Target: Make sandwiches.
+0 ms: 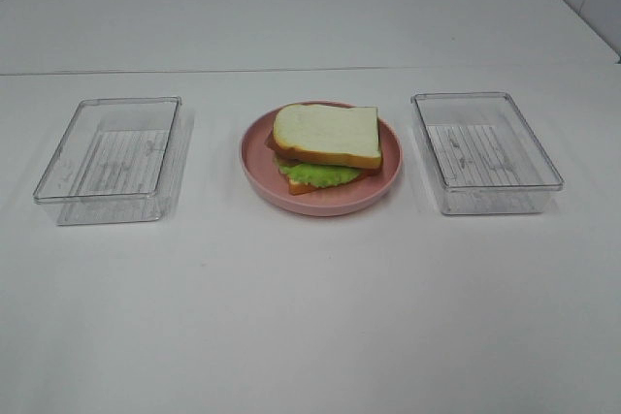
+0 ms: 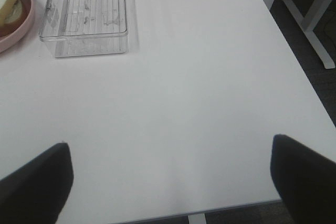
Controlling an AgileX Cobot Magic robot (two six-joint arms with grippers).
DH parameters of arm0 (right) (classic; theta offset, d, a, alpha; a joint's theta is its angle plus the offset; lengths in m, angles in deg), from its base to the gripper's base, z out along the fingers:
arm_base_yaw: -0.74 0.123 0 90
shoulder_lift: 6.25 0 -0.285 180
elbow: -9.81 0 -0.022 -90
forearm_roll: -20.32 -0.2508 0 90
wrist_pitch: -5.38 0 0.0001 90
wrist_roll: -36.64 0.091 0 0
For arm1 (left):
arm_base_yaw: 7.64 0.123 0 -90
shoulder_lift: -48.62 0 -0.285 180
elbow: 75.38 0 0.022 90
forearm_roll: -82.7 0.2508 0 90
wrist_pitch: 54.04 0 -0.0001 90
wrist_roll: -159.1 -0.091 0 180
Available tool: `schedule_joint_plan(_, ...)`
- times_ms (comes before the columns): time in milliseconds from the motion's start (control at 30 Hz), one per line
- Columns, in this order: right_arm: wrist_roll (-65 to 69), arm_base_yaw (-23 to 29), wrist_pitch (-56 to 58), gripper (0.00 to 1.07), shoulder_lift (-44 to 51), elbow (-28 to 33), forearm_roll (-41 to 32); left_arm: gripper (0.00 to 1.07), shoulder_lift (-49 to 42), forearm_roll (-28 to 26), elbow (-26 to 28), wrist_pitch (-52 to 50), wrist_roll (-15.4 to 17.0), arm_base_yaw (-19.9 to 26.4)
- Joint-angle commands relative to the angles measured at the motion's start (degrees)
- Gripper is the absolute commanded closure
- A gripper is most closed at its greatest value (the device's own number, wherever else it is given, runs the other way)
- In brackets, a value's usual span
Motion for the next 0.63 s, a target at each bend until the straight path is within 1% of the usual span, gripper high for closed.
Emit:
schedule_joint_plan(33,-0.52,-0.23,-0.11,0.09,1.60,0.00,0.23,0.05,-1.09,-0.46,-0.11,-1.09,-0.06,0.06)
schedule_joint_plan(633,-0.52,-0.23,-0.11,0.09,1.60,0.00,0.23,0.05,-1.03,-0.46,-0.11,-1.09,-0.06,0.06)
